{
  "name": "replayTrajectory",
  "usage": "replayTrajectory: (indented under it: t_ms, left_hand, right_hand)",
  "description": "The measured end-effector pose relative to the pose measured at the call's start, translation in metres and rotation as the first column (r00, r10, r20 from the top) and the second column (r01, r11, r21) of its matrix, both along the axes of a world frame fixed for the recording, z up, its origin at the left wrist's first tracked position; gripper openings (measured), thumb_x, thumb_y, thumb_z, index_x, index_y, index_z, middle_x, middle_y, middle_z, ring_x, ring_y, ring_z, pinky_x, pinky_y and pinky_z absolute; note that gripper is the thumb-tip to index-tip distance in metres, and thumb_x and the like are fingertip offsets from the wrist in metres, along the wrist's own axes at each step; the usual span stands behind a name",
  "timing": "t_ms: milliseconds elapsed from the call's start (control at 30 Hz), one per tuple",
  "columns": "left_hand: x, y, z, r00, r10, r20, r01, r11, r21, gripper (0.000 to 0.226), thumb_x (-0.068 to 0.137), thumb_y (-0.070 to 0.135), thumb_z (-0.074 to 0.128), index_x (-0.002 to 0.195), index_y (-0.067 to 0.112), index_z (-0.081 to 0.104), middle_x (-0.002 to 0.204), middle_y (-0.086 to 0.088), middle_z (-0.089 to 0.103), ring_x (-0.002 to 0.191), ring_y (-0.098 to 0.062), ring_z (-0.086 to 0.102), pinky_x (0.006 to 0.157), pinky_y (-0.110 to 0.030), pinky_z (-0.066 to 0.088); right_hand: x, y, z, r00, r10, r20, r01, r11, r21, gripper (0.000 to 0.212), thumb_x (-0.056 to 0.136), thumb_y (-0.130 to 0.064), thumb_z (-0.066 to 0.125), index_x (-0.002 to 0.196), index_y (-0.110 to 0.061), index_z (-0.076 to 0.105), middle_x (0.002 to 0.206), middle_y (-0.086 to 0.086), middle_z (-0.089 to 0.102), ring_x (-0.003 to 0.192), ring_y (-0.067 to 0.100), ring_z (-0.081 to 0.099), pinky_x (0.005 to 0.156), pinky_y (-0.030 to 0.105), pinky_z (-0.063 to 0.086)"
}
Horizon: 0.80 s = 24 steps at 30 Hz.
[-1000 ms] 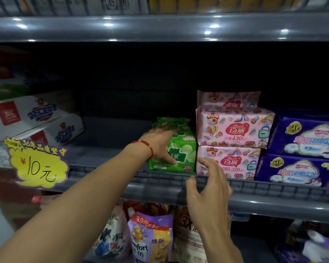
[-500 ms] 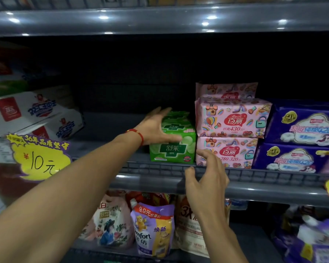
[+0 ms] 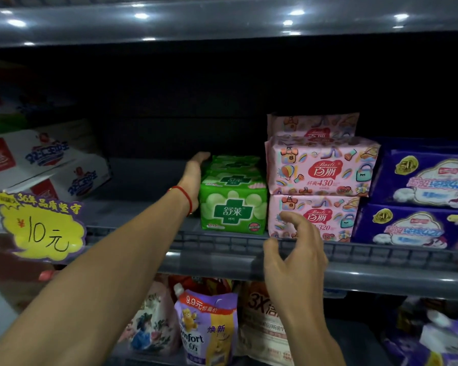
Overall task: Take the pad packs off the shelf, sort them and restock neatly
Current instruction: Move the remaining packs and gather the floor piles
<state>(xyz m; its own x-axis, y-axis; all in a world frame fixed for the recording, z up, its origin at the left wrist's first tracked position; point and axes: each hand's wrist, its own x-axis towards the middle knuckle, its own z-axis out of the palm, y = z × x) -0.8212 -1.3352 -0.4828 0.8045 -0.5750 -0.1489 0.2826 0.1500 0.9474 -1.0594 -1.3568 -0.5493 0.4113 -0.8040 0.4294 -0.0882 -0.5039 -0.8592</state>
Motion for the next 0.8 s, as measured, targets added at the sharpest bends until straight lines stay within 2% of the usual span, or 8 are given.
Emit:
replayTrajectory:
  t_ms: [100, 300, 467, 533, 600, 667, 733, 800]
  left_hand:
    - [0.015, -0.006, 0.009, 0.999, -0.001, -0.046, 0.0, 1.0, -0.026, 0.046, 0.094, 0.051, 0.055, 0.112, 0.01, 0.064, 0.103, -0.016, 0.071, 0.093, -0.033, 0.069, 0.086, -0.041, 0.055]
    - [0.022, -0.024, 0.008, 0.998, -0.027, -0.055, 0.028, 1.0, 0.009, 0.041, 0.1, 0.046, 0.052, 0.103, 0.007, 0.064, 0.098, -0.016, 0.07, 0.084, -0.031, 0.067, 0.078, -0.036, 0.054]
    - [0.034, -0.016, 0.004, 0.997, -0.06, -0.052, 0.062, 0.998, 0.03, 0.062, 0.094, 0.058, 0.052, 0.13, 0.008, 0.056, 0.124, -0.016, 0.065, 0.102, -0.033, 0.068, 0.081, -0.038, 0.056]
    - [0.037, -0.009, 0.005, 0.999, 0.018, -0.045, -0.02, 0.999, -0.034, 0.061, 0.094, 0.058, 0.051, 0.132, 0.012, 0.055, 0.124, -0.011, 0.06, 0.105, -0.029, 0.064, 0.081, -0.036, 0.054]
    - [0.032, 0.01, 0.01, 0.99, 0.141, 0.018, -0.138, 0.985, -0.106, 0.054, 0.094, 0.055, 0.052, 0.128, 0.014, 0.061, 0.121, -0.007, 0.06, 0.095, -0.02, 0.06, 0.087, -0.034, 0.052]
    - [0.015, 0.04, 0.011, 0.973, 0.2, 0.118, -0.179, 0.969, -0.171, 0.054, 0.091, 0.05, 0.054, 0.131, 0.016, 0.064, 0.128, -0.004, 0.061, 0.111, -0.018, 0.058, 0.107, -0.037, 0.042]
    - [-0.018, 0.086, 0.006, 0.96, 0.193, 0.203, -0.141, 0.959, -0.244, 0.043, 0.096, 0.036, 0.053, 0.132, 0.016, 0.065, 0.135, -0.004, 0.061, 0.13, -0.018, 0.052, 0.113, -0.035, 0.036]
    - [-0.06, 0.141, -0.009, 0.938, 0.173, 0.3, -0.091, 0.959, -0.269, 0.034, 0.092, 0.022, 0.058, 0.125, 0.018, 0.067, 0.133, -0.007, 0.063, 0.134, -0.019, 0.053, 0.112, -0.036, 0.039]
  right_hand:
    - [-0.001, -0.004, 0.001, 1.0, 0.015, -0.006, -0.015, 1.0, 0.001, 0.043, 0.091, -0.021, 0.064, 0.13, -0.035, 0.052, 0.134, -0.018, 0.049, 0.13, 0.006, 0.04, 0.115, 0.053, 0.033]
    - [0.008, -0.017, 0.0, 0.995, 0.048, -0.086, -0.052, 0.998, -0.045, 0.047, 0.091, -0.025, 0.063, 0.134, -0.034, 0.05, 0.138, -0.018, 0.045, 0.132, 0.006, 0.034, 0.118, 0.052, 0.029]
    - [0.012, -0.016, -0.004, 0.99, 0.068, -0.122, -0.083, 0.989, -0.124, 0.042, 0.092, -0.02, 0.063, 0.131, -0.032, 0.053, 0.136, -0.018, 0.045, 0.133, 0.006, 0.035, 0.119, 0.045, 0.027]
    - [0.011, -0.011, -0.004, 0.987, 0.106, -0.123, -0.125, 0.979, -0.163, 0.039, 0.093, -0.02, 0.062, 0.13, -0.031, 0.055, 0.134, -0.016, 0.049, 0.131, 0.007, 0.038, 0.117, 0.041, 0.028]
    - [0.01, -0.003, -0.005, 0.981, 0.15, -0.122, -0.173, 0.963, -0.207, 0.037, 0.093, -0.022, 0.058, 0.129, -0.03, 0.057, 0.131, -0.015, 0.052, 0.128, 0.007, 0.042, 0.114, 0.036, 0.031]
    - [0.009, 0.009, -0.006, 0.976, 0.183, -0.118, -0.207, 0.949, -0.236, 0.037, 0.091, -0.025, 0.054, 0.128, -0.028, 0.059, 0.129, -0.015, 0.054, 0.125, 0.005, 0.044, 0.11, 0.03, 0.033]
    - [0.009, 0.024, -0.008, 0.967, 0.222, -0.128, -0.248, 0.936, -0.251, 0.035, 0.091, -0.023, 0.056, 0.126, -0.025, 0.062, 0.124, -0.012, 0.058, 0.121, 0.008, 0.049, 0.105, 0.028, 0.037]
    - [0.011, 0.045, -0.013, 0.949, 0.276, -0.155, -0.309, 0.916, -0.255, 0.032, 0.089, -0.022, 0.058, 0.12, -0.022, 0.066, 0.118, -0.007, 0.063, 0.112, 0.013, 0.058, 0.099, 0.03, 0.045]
